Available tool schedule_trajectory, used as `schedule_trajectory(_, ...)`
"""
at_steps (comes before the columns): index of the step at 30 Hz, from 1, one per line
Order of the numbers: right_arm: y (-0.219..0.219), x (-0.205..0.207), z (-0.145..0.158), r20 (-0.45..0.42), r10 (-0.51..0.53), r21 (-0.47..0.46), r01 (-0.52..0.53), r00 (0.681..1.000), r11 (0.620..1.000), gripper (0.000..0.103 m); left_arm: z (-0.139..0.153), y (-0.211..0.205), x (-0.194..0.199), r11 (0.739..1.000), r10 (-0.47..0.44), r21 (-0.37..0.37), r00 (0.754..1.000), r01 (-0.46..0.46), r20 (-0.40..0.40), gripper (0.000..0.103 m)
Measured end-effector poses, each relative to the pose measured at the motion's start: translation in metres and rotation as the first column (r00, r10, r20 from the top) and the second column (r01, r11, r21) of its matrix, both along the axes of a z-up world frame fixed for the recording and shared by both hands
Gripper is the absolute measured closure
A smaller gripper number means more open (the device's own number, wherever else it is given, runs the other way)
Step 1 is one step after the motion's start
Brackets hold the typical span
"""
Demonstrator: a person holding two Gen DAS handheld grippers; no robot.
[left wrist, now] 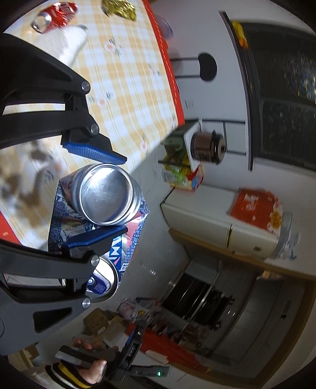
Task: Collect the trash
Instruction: 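Lower the blue can into the bin and open the left tool, then move both tools back over the remaining trash on the table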
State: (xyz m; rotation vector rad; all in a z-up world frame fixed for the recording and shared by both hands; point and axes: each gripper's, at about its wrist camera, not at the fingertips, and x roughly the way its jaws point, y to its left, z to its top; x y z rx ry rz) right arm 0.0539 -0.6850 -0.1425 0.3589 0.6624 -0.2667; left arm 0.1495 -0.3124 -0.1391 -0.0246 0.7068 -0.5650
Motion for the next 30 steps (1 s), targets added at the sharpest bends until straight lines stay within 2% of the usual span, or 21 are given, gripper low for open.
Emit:
schedule_trajectory(7, -0.022, -0.046, 0.007, 0.025, -0.040, 0.022, 0.039, 0.999, 0.999, 0.005, -0.014, -0.087, 0.029, 0.990, -0.132, 0.046, 0.991, 0.133, -0.021, 0.051)
schedule_trajectory(15, -0.050, -0.083, -0.011, -0.012, -0.139, 0.048, 0.139, 0.990, 0.989, 0.005, -0.033, -0.187, 0.054, 0.959, -0.264, 0.099, 0.964, 0.266, -0.031, 0.049)
schedule_trajectory(16, -0.053, -0.086, -0.012, -0.014, -0.147, 0.054, 0.148, 0.989, 0.988, 0.005, -0.034, -0.197, 0.055, 0.956, -0.279, 0.089, 0.960, 0.280, -0.024, 0.039)
schedule_trajectory(17, -0.056, -0.089, -0.014, -0.015, -0.155, 0.061, 0.155, 0.988, 0.986, 0.005, -0.033, -0.205, 0.055, 0.955, -0.284, 0.082, 0.959, 0.284, -0.011, 0.020)
schedule_trajectory(18, -0.058, -0.091, -0.015, -0.015, -0.158, 0.063, 0.159, 0.987, 0.985, 0.005, -0.032, -0.212, 0.057, 0.955, -0.287, 0.073, 0.958, 0.286, 0.010, 0.014)
schedule_trajectory(21, -0.057, -0.098, -0.014, -0.004, -0.163, 0.055, 0.163, 0.987, 0.985, 0.005, -0.027, -0.227, 0.061, 0.953, -0.297, 0.061, 0.954, 0.296, 0.022, 0.012)
schedule_trajectory(22, -0.057, -0.099, -0.014, 0.001, -0.163, 0.051, 0.163, 0.987, 0.985, 0.005, -0.025, -0.226, 0.062, 0.955, -0.292, 0.065, 0.956, 0.290, 0.024, 0.007)
schedule_trajectory(25, -0.055, -0.100, -0.014, 0.013, -0.160, 0.056, 0.159, 0.987, 0.986, 0.005, -0.014, -0.218, 0.062, 0.960, -0.279, 0.050, 0.959, 0.277, 0.046, 0.006)
schedule_trajectory(30, -0.050, -0.092, -0.017, 0.032, -0.134, 0.064, 0.131, 0.991, 0.989, 0.005, -0.001, -0.186, 0.057, 0.972, -0.216, 0.118, 0.972, 0.205, 0.094, 0.006)
